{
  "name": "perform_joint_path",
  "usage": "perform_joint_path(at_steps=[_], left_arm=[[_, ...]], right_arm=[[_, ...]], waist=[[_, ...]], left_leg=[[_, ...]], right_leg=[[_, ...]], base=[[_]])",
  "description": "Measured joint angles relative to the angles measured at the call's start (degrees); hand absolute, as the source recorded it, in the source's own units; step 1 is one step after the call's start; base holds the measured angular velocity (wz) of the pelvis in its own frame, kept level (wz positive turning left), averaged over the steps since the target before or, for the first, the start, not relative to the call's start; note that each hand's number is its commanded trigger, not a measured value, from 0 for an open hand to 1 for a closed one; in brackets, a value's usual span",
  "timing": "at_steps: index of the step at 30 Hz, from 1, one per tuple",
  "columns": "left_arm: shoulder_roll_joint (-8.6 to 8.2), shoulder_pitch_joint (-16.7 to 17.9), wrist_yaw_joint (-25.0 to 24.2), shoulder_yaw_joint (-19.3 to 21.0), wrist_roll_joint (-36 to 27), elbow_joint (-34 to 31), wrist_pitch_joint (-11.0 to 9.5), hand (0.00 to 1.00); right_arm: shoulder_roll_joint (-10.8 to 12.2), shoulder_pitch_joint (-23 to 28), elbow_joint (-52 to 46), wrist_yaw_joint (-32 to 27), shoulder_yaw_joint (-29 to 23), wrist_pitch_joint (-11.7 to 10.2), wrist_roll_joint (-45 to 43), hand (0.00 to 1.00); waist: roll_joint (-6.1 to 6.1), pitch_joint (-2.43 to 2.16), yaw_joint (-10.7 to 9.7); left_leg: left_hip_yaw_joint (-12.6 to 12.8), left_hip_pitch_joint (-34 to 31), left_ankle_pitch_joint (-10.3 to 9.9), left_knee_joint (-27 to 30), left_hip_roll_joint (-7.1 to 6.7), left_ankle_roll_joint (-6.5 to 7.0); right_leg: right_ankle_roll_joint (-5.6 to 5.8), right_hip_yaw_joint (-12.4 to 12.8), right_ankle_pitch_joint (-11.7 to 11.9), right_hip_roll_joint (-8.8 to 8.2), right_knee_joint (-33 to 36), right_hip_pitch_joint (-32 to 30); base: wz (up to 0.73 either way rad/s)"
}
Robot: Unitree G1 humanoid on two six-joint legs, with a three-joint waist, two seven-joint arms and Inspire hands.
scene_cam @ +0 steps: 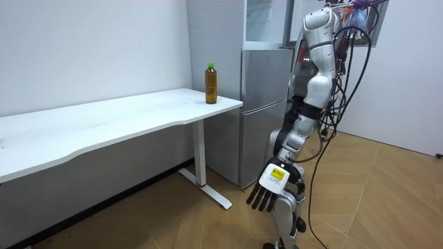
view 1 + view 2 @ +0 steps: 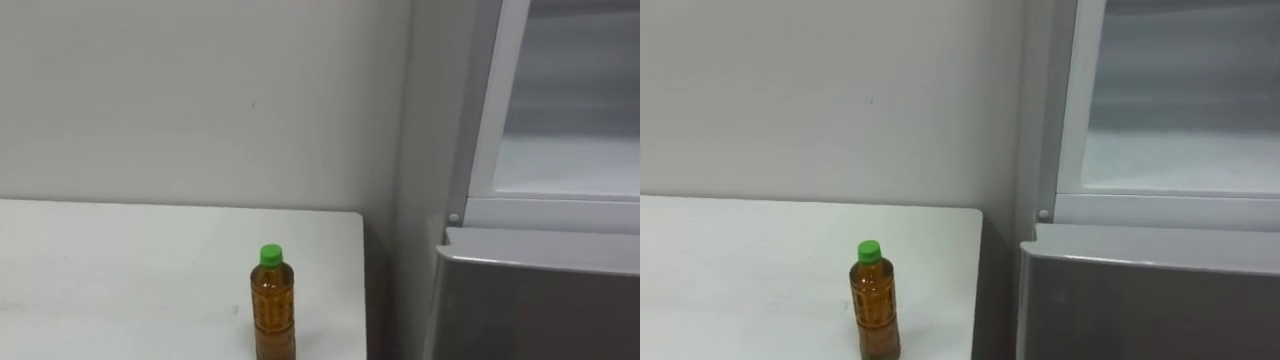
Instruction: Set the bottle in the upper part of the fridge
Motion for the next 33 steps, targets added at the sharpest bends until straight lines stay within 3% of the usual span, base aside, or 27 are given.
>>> perform_joint_path(at_steps=[12,23,28,33], left_arm=[[0.82,-2.7,-2.5,-1.4,2.2,0.7,0.8,0.00],[1.73,-1.2,-3.9,-1.9,3.1,0.7,0.8,0.00],[2.70,-1.1,-5.0,-1.2,6.8,-1.0,0.7,0.00],[3.35,-1.2,-6.8,-0.9,7.8,-1.2,0.8,0.00]], right_arm=[[-0.2,-0.9,0.0,-0.3,3.0,0.0,2.7,0.00],[-0.6,-1.8,-1.3,4.2,3.9,1.0,1.6,0.00],[-0.7,-1.9,-6.1,6.6,5.3,1.0,-2.9,0.00],[-0.7,-0.7,-18.5,8.8,6.8,1.5,-6.7,0.00]], waist=[[-0.75,0.13,-1.2],[-1.59,0.16,-1.2],[-2.66,0.24,-0.9],[-3.07,0.25,-0.8]], left_leg=[[0.9,-1.2,0.0,0.0,0.00,0.00],[2.2,-1.2,0.0,0.4,0.02,-0.01],[2.3,-1.5,0.0,0.6,0.01,-0.01],[2.3,-1.3,0.0,0.7,0.01,-0.01]], right_leg=[[0.03,0.3,-0.1,-0.01,0.2,-1.7],[-0.04,1.7,-0.1,0.10,0.6,-2.6],[-0.07,1.6,-0.2,-0.01,0.7,-2.5],[-0.10,1.5,-0.1,-0.05,1.3,-2.4]], base=[[-0.03],[-0.07],[0.02],[0.00]])
